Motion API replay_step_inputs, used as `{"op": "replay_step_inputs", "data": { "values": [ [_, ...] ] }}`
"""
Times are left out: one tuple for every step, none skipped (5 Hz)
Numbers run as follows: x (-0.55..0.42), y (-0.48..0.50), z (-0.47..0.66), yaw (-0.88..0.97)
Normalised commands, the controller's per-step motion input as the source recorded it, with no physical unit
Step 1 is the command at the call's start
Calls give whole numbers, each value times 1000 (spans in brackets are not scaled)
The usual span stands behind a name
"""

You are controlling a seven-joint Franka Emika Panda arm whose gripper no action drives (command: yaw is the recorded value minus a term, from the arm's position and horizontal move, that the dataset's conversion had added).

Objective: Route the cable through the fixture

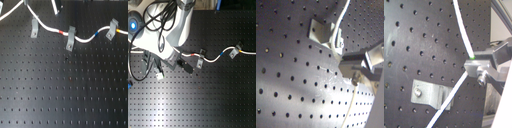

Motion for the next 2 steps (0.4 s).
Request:
{"op": "replay_step_inputs", "data": {
  "values": [
    [-237,91,190,0],
    [-268,39,273,0]
  ]
}}
